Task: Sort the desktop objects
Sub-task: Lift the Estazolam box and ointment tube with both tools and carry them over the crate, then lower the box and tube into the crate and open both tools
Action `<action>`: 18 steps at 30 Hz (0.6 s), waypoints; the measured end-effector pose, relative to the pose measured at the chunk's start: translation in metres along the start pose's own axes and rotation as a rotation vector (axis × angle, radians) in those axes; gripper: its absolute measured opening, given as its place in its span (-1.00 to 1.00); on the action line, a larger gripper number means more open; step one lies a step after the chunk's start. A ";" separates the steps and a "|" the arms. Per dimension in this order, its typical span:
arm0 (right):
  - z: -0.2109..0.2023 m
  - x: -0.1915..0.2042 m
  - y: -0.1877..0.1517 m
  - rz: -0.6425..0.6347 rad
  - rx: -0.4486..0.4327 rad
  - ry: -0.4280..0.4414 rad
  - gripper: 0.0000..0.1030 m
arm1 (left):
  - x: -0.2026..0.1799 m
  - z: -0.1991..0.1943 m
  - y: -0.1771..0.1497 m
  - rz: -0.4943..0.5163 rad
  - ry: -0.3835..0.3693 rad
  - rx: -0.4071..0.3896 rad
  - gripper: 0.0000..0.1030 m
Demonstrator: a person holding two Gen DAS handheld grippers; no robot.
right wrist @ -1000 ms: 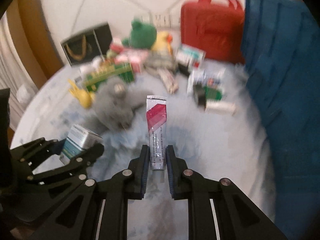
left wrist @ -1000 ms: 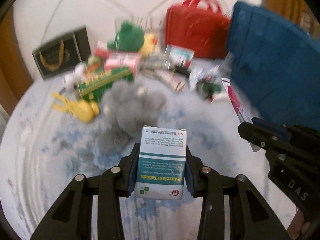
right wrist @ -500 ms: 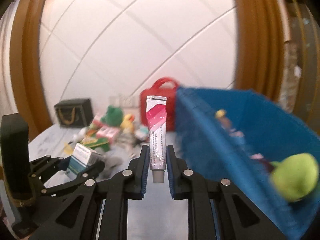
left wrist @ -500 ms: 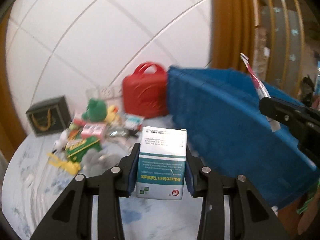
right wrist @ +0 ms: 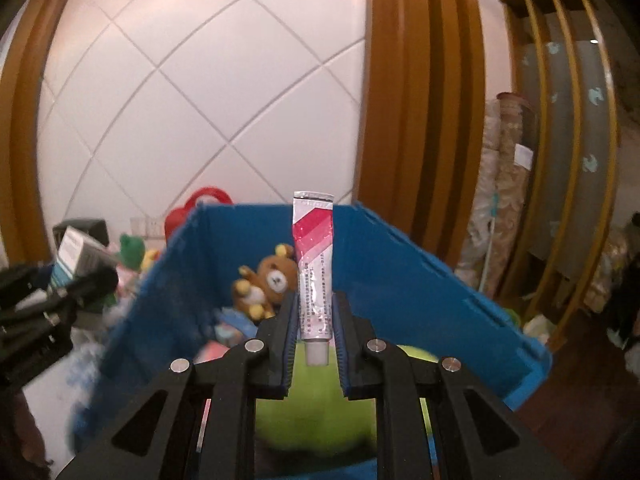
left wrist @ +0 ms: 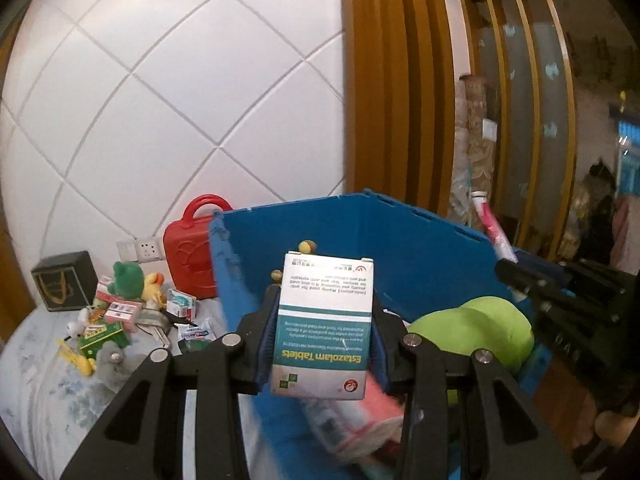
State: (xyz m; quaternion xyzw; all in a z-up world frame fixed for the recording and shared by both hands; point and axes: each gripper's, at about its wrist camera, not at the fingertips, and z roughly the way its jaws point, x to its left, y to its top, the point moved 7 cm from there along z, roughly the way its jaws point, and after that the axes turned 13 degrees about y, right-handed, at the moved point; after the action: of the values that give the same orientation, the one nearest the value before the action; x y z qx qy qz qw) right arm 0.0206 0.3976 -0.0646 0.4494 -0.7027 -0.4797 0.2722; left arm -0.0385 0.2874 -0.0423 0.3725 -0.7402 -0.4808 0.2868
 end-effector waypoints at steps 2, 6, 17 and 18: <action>0.002 -0.014 -0.004 -0.027 0.017 0.043 -0.67 | -0.015 0.006 -0.004 0.003 0.037 0.034 -0.25; 0.008 -0.026 -0.018 -0.021 0.044 0.151 -0.67 | -0.037 0.018 -0.016 0.018 0.083 0.115 -0.25; 0.031 -0.015 -0.035 -0.080 0.119 0.331 -0.67 | -0.051 0.026 -0.034 0.042 0.187 0.211 -0.25; 0.033 -0.013 -0.036 -0.083 0.124 0.335 -0.67 | -0.051 0.027 -0.034 0.043 0.192 0.215 -0.25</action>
State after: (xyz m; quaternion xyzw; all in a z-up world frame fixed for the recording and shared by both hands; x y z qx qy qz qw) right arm 0.0131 0.4180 -0.1103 0.5678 -0.6564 -0.3648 0.3373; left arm -0.0217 0.3339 -0.0871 0.4295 -0.7644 -0.3546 0.3248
